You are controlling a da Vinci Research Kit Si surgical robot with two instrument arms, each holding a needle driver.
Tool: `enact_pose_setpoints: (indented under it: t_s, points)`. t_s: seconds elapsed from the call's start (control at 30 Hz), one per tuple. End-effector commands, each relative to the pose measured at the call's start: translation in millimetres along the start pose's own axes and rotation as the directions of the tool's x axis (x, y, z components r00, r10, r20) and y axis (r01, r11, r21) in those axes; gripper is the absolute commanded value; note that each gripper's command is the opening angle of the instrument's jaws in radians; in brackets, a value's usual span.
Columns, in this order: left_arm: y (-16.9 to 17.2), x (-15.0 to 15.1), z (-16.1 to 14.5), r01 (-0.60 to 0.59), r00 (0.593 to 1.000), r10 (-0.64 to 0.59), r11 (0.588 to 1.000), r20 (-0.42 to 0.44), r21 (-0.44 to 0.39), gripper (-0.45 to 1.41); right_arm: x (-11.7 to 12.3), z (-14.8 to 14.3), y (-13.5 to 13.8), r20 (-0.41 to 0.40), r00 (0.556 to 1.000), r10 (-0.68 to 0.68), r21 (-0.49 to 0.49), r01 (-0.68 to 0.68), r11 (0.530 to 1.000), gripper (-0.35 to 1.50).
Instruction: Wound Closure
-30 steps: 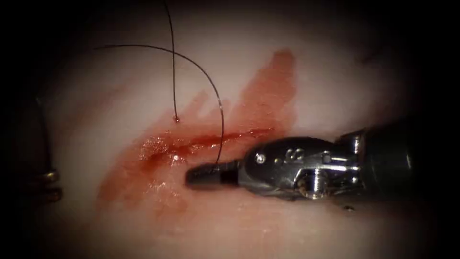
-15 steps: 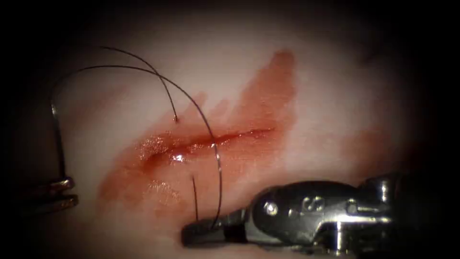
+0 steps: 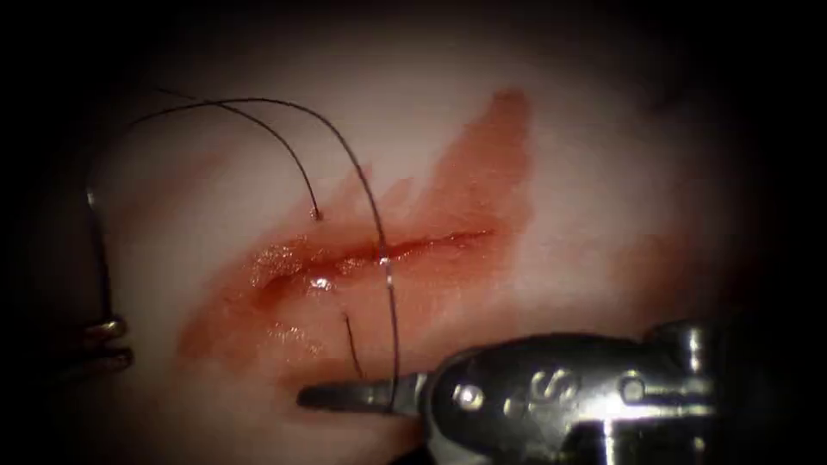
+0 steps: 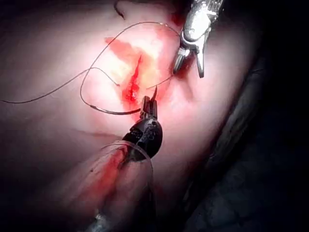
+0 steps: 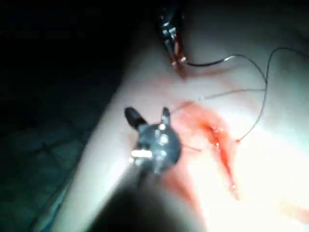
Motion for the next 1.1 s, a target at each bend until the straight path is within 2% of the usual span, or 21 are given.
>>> enact_pose_setpoints:
  t_s: [0.03, 0.2, 0.33, 0.57, 0.83, 0.87, 0.9, 0.93, 0.97, 1.0, 1.03, 1.1]
  points:
    - [0.4, -0.5, 0.3, 0.001, 1.0, -0.001, 1.0, 0.002, 0.003, -0.45, -1.3, -0.6, 0.8, 0.026, 1.0, -0.012, -0.02, 0.013, 1.0, 1.18]
    - [-0.2, -1.2, -0.7, 0.01, 1.0, -0.01, 1.0, 0.011, 0.017, -0.45, -2.9, -2.5, 2.4, 0.05, 0.998, -0.033, -0.118, 0.039, 0.992, 1.21]
    - [-0.4, -1.5, -1.2, 0.009, 1.0, -0.01, 1.0, 0.015, 0.023, -0.45, -4.5, -2.6, 3.6, 0.067, 0.997, -0.041, -0.163, 0.052, 0.985, 1.23]
    - [-0.3, -1.4, -1.0, 0.01, 1.0, -0.01, 1.0, 0.017, 0.026, -0.45, -7.5, 0.9, 5.5, 0.091, 0.995, -0.038, -0.198, 0.056, 0.979, 1.2]
    - [0.0, -1.3, -0.5, 0.01, 1.0, -0.01, 0.999, 0.02, 0.033, -0.45, -7.8, 4.5, 6.8, 0.098, 0.995, -0.037, -0.218, 0.058, 0.974, 1.06]
    - [0.1, -1.3, -0.4, 0.009, 1.0, -0.01, 0.999, 0.019, 0.032, -0.45, -7.7, 4.7, 6.9, 0.095, 0.995, -0.036, -0.22, 0.057, 0.974, 0.88]
    - [0.1, -1.3, -0.4, 0.009, 1.0, -0.01, 0.999, 0.019, 0.032, -0.45, -7.7, 4.7, 6.9, 0.095, 0.995, -0.036, -0.22, 0.057, 0.974, 0.88]
    - [0.2, -1.3, -0.3, 0.009, 1.0, -0.01, 0.999, 0.02, 0.032, -0.45, -7.6, 4.8, 7.0, 0.095, 0.995, -0.036, -0.218, 0.056, 0.974, 0.74]
    - [0.2, -1.2, -0.3, 0.009, 1.0, -0.01, 0.999, 0.02, 0.033, -0.45, -7.6, 4.8, 7.0, 0.095, 0.995, -0.036, -0.212, 0.055, 0.976, 0.46]
    - [0.2, -1.2, -0.2, 0.009, 1.0, -0.01, 0.999, 0.02, 0.034, -0.45, -7.6, 4.8, 7.0, 0.094, 0.995, -0.036, -0.204, 0.054, 0.978, -0.06]
    - [0.2, -1.2, -0.2, 0.009, 1.0, -0.01, 0.999, 0.019, 0.032, -0.45, -7.6, 4.8, 7.0, 0.094, 0.995, -0.036, -0.204, 0.054, 0.978, -0.35]
    - [0.3, -1.2, -0.1, 0.009, 1.0, -0.01, 0.999, 0.019, 0.032, -0.45, -7.6, 4.7, 6.9, 0.094, 0.995, -0.037, -0.182, 0.053, 0.982, -0.35]
